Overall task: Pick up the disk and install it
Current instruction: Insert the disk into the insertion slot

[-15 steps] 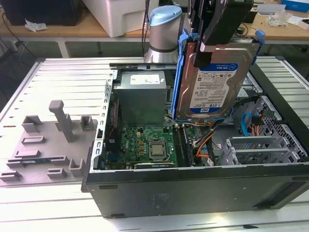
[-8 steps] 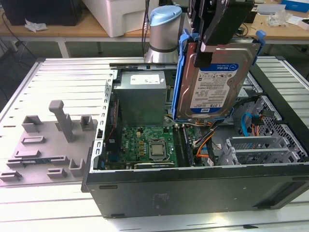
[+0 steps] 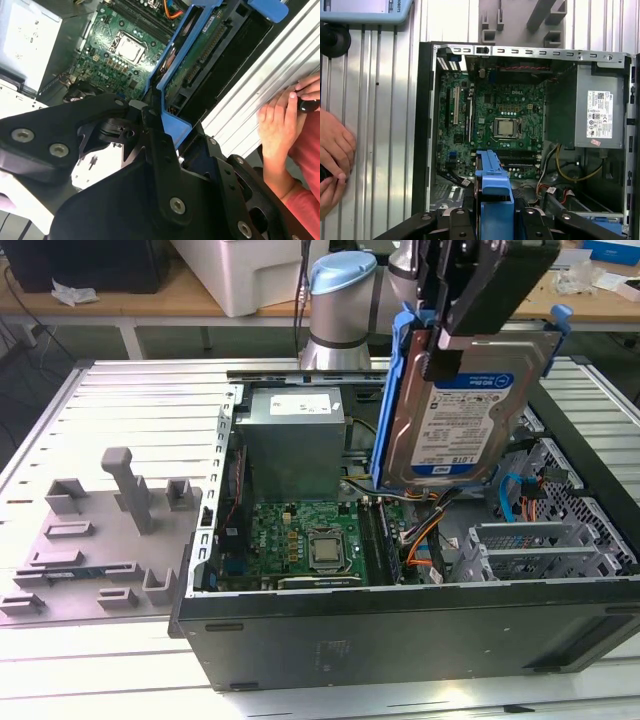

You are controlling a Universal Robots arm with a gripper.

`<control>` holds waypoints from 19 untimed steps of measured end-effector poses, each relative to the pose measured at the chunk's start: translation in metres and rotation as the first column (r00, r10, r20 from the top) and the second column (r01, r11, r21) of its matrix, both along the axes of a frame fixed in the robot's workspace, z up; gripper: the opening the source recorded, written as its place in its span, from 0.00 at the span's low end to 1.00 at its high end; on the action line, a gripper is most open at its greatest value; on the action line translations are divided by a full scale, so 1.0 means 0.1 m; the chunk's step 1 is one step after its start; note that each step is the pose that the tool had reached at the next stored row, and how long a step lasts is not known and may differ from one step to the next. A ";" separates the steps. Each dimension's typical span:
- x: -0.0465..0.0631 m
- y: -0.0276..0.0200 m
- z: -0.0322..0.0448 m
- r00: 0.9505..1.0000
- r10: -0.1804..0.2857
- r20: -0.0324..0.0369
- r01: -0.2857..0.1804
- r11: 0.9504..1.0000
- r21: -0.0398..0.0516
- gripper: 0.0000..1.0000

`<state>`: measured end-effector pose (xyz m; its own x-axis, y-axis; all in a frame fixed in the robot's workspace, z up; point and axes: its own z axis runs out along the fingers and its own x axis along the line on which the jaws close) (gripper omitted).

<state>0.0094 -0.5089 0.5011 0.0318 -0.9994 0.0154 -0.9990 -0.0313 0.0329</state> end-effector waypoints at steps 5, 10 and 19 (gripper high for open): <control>0.07 -0.047 0.000 1.000 0.000 0.000 0.000 1.000 0.000 0.37; 0.15 -0.109 -0.001 1.000 -0.001 0.000 0.001 1.000 0.000 0.37; 0.27 -0.185 -0.002 1.000 -0.003 0.000 0.003 1.000 0.000 0.37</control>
